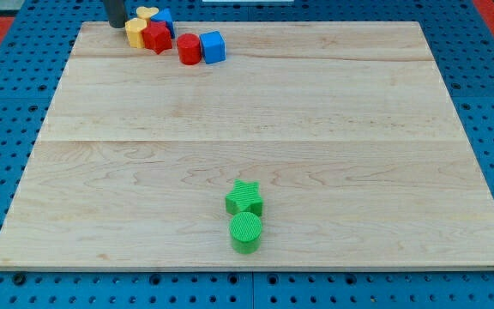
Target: Slide your hand to the center right
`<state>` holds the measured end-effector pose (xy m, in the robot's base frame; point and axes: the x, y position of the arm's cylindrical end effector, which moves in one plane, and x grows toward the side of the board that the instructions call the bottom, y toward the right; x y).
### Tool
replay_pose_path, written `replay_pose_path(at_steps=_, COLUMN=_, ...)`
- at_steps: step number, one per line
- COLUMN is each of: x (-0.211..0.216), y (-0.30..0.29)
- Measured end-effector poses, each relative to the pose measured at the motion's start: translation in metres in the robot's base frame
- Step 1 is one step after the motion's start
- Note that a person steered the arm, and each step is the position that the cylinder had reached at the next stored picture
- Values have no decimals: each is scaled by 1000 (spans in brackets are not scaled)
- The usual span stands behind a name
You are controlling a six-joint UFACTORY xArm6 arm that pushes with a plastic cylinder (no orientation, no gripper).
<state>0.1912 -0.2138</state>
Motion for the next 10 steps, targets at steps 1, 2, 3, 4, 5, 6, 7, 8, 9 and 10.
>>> replay_pose_path(at_steps=1, x=48, y=-19)
replay_pose_path(at_steps=2, x=115, y=-2)
replay_pose_path(at_steps=3, x=149, y=32)
replay_pose_path(at_steps=4, x=188, y=114)
replay_pose_path(at_steps=5, x=194, y=233)
replay_pose_path(at_steps=6, x=193, y=329)
replay_pose_path(at_steps=7, x=193, y=377)
replay_pose_path(at_steps=8, x=193, y=416)
replay_pose_path(at_steps=9, x=193, y=455)
replay_pose_path(at_steps=10, x=191, y=480)
